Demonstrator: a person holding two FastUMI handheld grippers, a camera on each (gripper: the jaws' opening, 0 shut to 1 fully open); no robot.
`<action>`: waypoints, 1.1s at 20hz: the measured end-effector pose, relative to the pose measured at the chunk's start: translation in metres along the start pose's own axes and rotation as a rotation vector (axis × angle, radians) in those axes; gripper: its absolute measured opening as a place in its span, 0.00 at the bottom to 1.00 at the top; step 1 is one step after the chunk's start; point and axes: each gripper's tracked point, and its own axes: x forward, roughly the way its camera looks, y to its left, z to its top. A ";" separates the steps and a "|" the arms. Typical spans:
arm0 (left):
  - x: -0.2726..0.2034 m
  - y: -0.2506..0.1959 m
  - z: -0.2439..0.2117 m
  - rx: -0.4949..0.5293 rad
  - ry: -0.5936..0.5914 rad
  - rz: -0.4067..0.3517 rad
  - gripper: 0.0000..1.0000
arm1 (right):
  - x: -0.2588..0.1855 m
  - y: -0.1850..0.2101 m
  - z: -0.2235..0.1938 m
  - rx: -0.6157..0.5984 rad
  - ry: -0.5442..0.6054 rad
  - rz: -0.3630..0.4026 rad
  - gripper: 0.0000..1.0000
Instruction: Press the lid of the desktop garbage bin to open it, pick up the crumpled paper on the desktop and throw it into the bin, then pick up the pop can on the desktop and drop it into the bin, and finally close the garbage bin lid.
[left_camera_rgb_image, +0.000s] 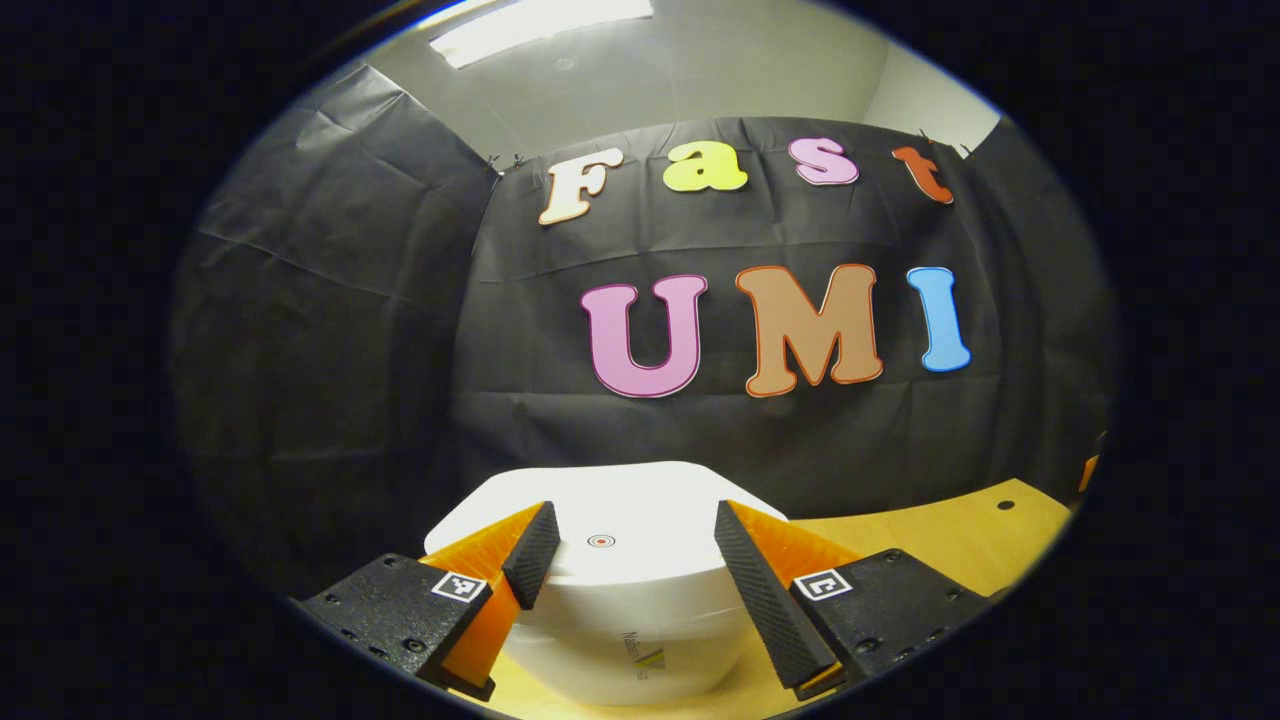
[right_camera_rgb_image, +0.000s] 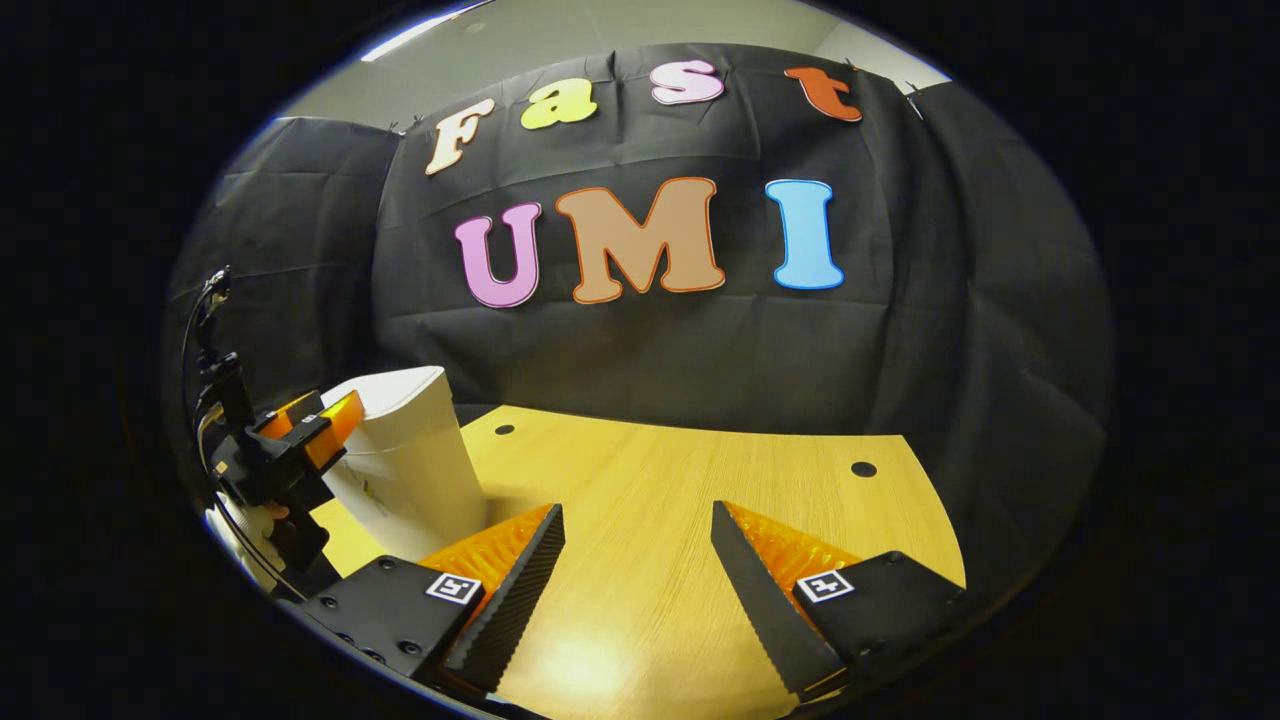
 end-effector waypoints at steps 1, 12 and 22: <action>-0.001 -0.001 0.003 0.008 -0.014 -0.005 0.95 | 0.001 0.001 0.001 0.002 0.001 0.007 0.98; -0.006 -0.015 0.076 0.062 -0.128 -0.041 0.95 | -0.005 0.011 0.023 -0.013 -0.058 0.035 0.98; -0.085 -0.172 0.083 -0.143 -0.038 -0.488 0.92 | -0.031 0.021 0.038 -0.002 -0.186 -0.009 0.98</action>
